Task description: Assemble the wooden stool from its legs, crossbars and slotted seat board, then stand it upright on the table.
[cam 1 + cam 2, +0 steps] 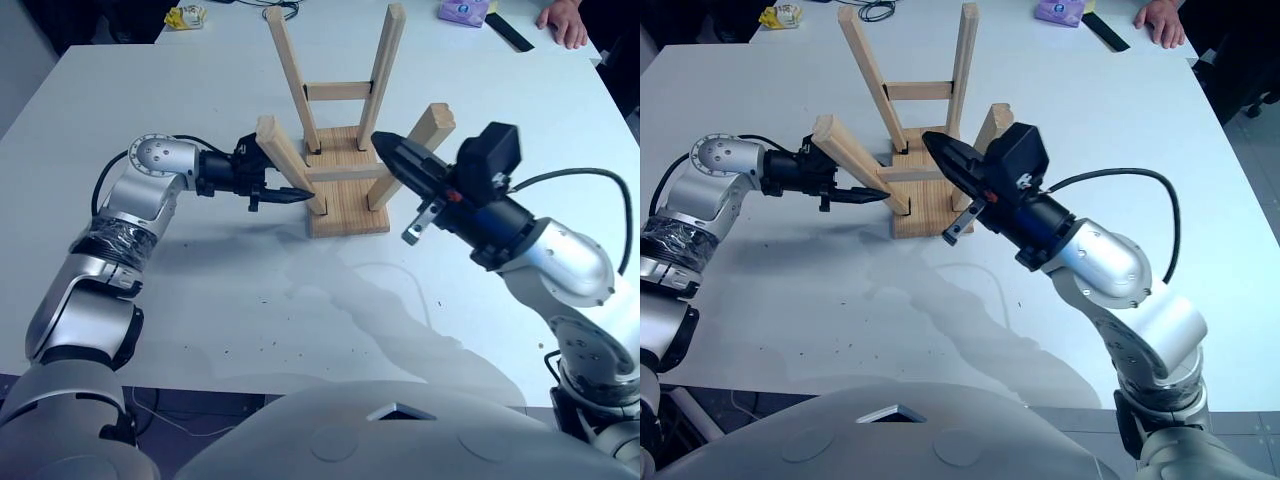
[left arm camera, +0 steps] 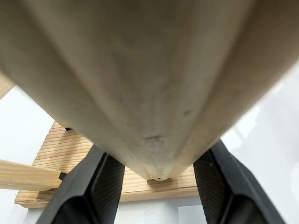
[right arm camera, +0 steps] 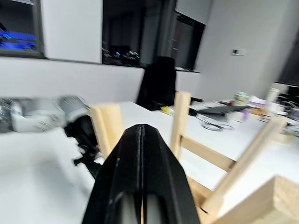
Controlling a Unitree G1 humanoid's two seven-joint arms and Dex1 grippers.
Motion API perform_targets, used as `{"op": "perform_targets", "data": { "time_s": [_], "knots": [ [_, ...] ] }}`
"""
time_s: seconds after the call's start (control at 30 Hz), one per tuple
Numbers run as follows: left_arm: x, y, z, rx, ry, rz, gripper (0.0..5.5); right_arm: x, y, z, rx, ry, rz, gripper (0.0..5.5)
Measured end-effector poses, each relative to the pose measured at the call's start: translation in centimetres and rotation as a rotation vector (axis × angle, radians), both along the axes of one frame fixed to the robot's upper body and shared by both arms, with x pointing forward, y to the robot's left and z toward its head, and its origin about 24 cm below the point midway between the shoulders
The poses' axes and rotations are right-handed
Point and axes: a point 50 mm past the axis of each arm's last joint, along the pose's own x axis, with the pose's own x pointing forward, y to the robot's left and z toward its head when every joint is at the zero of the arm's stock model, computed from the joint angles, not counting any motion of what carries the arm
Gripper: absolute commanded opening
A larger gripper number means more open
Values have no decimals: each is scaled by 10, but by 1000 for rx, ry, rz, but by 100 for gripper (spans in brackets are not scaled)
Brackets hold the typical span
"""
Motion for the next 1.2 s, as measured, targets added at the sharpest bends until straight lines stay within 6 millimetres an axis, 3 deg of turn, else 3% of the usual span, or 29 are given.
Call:
{"op": "perform_targets", "data": {
  "time_s": [0.47,0.57,0.7,0.97,1.13,1.2],
  "knots": [
    [7,-2,3,18,6,-28,206,32,50,-33,-130,-33,-278,0],
    [8,-2,3,21,8,-31,206,35,56,-28,-79,-55,-326,0],
    [9,-3,4,24,10,-35,206,36,63,-28,-68,-55,-336,0],
    [10,-3,4,24,9,-38,206,36,74,-55,-215,50,-285,0],
    [10,-3,4,25,9,-40,206,37,77,-53,-201,53,-287,0],
    [10,-3,4,25,8,-41,206,40,78,-43,-158,29,-292,0]
  ]
}}
